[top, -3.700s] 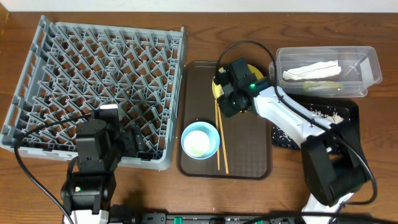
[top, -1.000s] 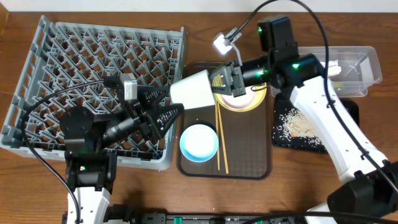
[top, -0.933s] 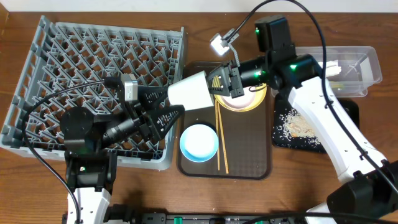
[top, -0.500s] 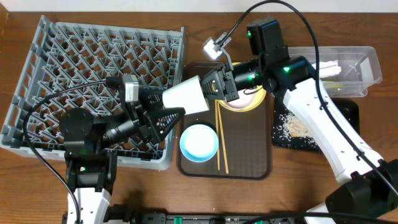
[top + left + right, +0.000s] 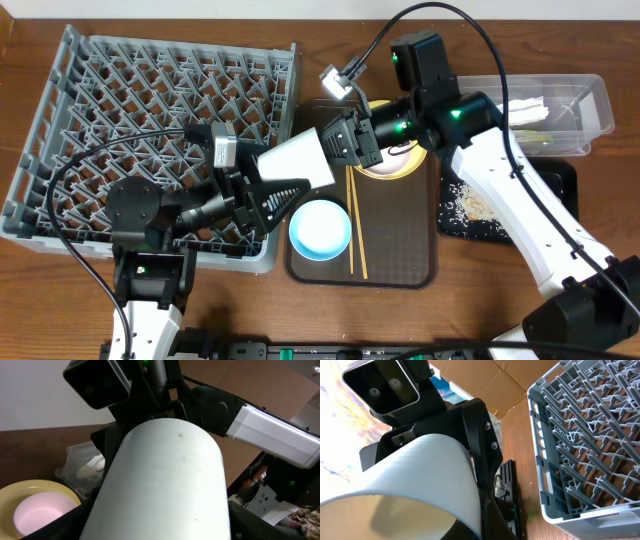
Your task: Sort waste into correct bins and load items into the dishwasher
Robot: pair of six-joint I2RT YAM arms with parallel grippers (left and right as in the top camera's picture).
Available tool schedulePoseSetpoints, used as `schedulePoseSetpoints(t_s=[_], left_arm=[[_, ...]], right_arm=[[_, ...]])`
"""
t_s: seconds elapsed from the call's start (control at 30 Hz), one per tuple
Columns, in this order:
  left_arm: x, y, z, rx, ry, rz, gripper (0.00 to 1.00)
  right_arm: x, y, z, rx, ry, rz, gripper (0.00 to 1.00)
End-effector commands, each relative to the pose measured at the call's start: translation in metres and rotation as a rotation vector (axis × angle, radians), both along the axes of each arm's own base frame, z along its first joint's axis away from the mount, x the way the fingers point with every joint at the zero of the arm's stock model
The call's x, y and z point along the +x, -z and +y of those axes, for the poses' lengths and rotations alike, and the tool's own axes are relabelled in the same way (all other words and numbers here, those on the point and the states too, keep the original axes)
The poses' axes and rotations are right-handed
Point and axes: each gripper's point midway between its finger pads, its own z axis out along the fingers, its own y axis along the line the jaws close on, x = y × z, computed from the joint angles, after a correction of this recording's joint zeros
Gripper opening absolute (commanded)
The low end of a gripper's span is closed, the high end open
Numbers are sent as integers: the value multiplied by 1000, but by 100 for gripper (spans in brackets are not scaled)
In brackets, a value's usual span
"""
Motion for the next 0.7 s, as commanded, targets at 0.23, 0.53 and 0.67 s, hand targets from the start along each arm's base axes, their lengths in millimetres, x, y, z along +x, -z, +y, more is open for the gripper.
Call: schedulePoseSetpoints(t_s=[0.23,0.53,0.67], left_arm=[[9,-8,3,-9,-54,-19,71],[10,-3,4,36,-64,-81,60],[17,16,13,97,-104,-78,57]], right_arm=[[-10,-8,1,32,-45,16,6],[9,7,-4,-49,58,7,31],[41,36,-26,-202,233,28,36]])
